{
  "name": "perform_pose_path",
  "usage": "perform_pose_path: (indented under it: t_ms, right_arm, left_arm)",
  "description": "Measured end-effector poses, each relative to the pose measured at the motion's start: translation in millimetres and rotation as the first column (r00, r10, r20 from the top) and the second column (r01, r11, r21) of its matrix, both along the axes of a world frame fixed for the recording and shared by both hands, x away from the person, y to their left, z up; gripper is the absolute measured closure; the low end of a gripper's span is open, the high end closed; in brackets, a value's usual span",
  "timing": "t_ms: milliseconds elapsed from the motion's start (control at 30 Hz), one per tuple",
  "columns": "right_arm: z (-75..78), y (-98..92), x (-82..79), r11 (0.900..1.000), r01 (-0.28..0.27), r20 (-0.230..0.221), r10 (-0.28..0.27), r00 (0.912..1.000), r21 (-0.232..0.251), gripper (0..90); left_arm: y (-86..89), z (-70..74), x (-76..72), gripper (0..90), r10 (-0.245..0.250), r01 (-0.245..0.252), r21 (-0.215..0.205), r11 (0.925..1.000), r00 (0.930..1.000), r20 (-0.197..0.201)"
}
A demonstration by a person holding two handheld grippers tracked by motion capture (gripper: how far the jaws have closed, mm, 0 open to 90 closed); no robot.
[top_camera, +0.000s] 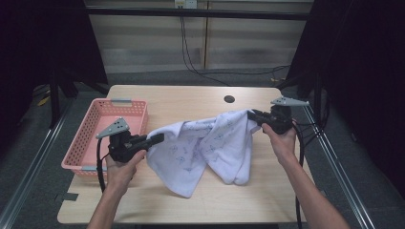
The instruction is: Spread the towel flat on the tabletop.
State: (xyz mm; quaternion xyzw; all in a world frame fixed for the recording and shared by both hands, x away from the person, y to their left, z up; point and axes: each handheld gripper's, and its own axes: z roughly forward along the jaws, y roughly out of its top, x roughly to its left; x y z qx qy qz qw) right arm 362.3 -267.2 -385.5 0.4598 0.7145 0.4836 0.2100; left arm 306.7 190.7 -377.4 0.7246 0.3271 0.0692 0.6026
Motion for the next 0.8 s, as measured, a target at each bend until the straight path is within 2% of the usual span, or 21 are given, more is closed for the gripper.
perform_pose_path:
  t_ms: [100,200,300,367,400,467,500,567,600,633,667,700,733,767,800]
  right_arm:
    - [16.2,-1.0,8.1,1.0,0.015,0.022,-0.015,0.9996,-0.007,75.4]
    - [32.6,-2.5,17.0,1.0,0.009,0.043,-0.008,0.999,-0.01,76.7]
    - [47.2,-3.5,26.0,1.0,0.018,0.064,-0.017,0.9978,-0.01,77.7]
    - [54.8,-4.3,32.4,1.0,0.03,0.066,-0.03,0.9974,-0.007,77.5]
    - [57.7,-6.0,34.4,0.999,0.038,0.071,-0.038,0.9968,0.004,78.8]
    - [60.2,-10.3,39.5,0.997,0.064,0.071,-0.062,0.9956,-0.034,78.7]
    - [59.5,-13.8,42.1,0.995,0.086,0.066,-0.083,0.9943,-0.043,80.2]
    - [54.1,-23.1,45.9,0.994,0.106,0.049,-0.105,0.9933,-0.033,79.8]
    - [48.2,-26.8,48.4,0.993,0.113,0.031,-0.111,0.9933,-0.038,77.3]
    - [40.5,-29.8,50.8,0.991,0.124,0.015,-0.123,0.9923,-0.056,72.6]
    - [32.3,-30.6,51.9,0.985,0.143,-0.002,-0.144,0.9895,-0.094,63.5]
    - [24.2,-31.7,52.4,0.983,0.15,-0.02,-0.153,0.988,-0.108,53.9]
    - [16.8,-33.1,51.3,0.987,0.14,-0.038,-0.143,0.989,-0.078,48.9]
    - [11.0,-33.0,48.5,0.989,0.133,-0.045,-0.137,0.9896,-0.069,45.1]
    - [6.1,-31.5,45.2,0.988,0.132,-0.042,-0.136,0.9898,-0.086,42.2]
  left_arm:
    - [4.6,16.7,1.0,85.9,0.01,-0.01,-0.004,0.9999,0.9994,0.034]
    - [9.2,25.7,1.8,85.9,0.033,-0.033,-0.003,0.9995,0.9986,0.041]
    - [10.3,31.6,1.5,85.9,0.053,-0.053,-0.009,0.9986,0.9971,0.054]
    - [10.4,34.2,-0.4,85.9,0.088,-0.088,-0.007,0.9961,0.9941,0.063]
    - [12.3,34.8,0.2,85.9,0.077,-0.077,-0.016,0.9969,0.9949,0.064]
    - [16.5,33.4,0.5,85.9,0.096,-0.095,-0.017,0.9953,0.994,0.053]
    - [18.3,31.4,1.7,85.9,0.096,-0.096,-0.006,0.9954,0.9946,0.039]
    - [17.1,23.4,4.2,84.2,0.053,-0.053,0.015,0.9985,0.9986,0.002]
    - [13.9,18.7,4.6,79.7,0.052,-0.051,0.04,0.9979,0.9986,-0.012]
    - [10.5,14.4,4.2,79.5,0.06,-0.059,0.065,0.9961,0.9981,-0.013]
    - [7.9,9.7,4.7,76.3,0.051,-0.049,0.078,0.9958,0.9985,-0.018]
    - [4.8,4.8,5.7,69.4,0.041,-0.038,0.083,0.9958,0.9986,-0.035]
    - [0.9,0.0,6.5,62.1,0.033,-0.027,0.108,0.9938,0.9982,-0.05]
    - [-3.3,-4.3,6.6,58.3,0.031,-0.023,0.135,0.9906,0.9981,-0.054]
    - [-6.6,-8.0,7.0,55.6,0.028,-0.019,0.149,0.9887,0.9978,-0.059]
